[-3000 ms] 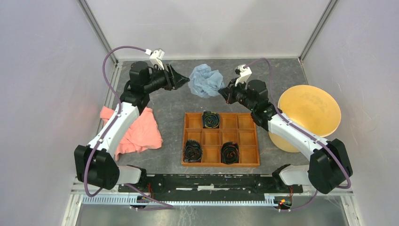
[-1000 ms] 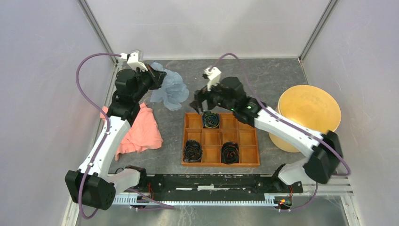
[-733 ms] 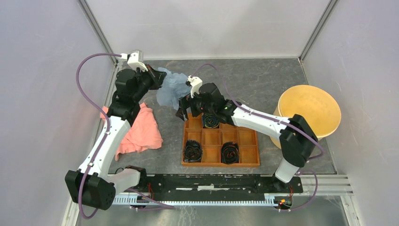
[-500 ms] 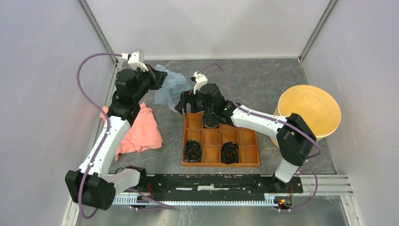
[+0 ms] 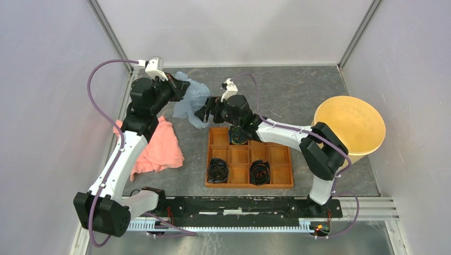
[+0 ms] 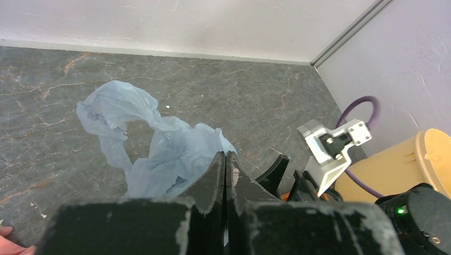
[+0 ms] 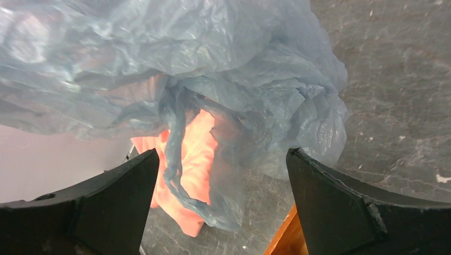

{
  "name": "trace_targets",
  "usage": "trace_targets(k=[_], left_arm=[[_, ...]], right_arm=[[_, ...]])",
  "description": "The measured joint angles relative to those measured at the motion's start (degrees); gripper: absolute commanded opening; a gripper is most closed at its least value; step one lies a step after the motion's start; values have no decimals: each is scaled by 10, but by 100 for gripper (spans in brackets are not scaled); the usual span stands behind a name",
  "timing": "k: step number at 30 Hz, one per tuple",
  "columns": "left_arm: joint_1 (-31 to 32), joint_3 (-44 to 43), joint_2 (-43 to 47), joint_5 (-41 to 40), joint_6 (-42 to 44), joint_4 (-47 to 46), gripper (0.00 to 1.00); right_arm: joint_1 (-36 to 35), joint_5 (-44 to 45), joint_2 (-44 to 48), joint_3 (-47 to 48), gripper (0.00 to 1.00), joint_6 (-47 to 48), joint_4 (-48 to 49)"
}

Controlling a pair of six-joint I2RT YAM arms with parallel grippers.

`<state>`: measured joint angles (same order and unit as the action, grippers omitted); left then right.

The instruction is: Put the trash bags into the trash bin

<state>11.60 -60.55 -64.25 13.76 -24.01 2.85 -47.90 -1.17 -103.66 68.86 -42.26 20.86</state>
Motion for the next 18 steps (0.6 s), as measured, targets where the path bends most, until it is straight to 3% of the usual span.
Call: trace_targets(k=[8, 11, 13, 17, 18], left_arm=[[-1, 0, 0, 2, 0, 0, 2], [-3, 3, 2, 2, 0, 0, 2], [-4, 4, 2, 3, 0, 0, 2], [-4, 12, 11, 0, 0, -3, 2], [-4, 14, 15, -3, 0, -5, 2]], right_arm=[[-3, -1, -14, -36, 96, -12, 6], [-4, -3, -24, -36, 83, -12, 10], [-4, -4, -30, -36, 70, -14, 15], [0, -16, -34, -36, 12, -20, 30], [1, -18, -34, -38, 1, -22, 39]])
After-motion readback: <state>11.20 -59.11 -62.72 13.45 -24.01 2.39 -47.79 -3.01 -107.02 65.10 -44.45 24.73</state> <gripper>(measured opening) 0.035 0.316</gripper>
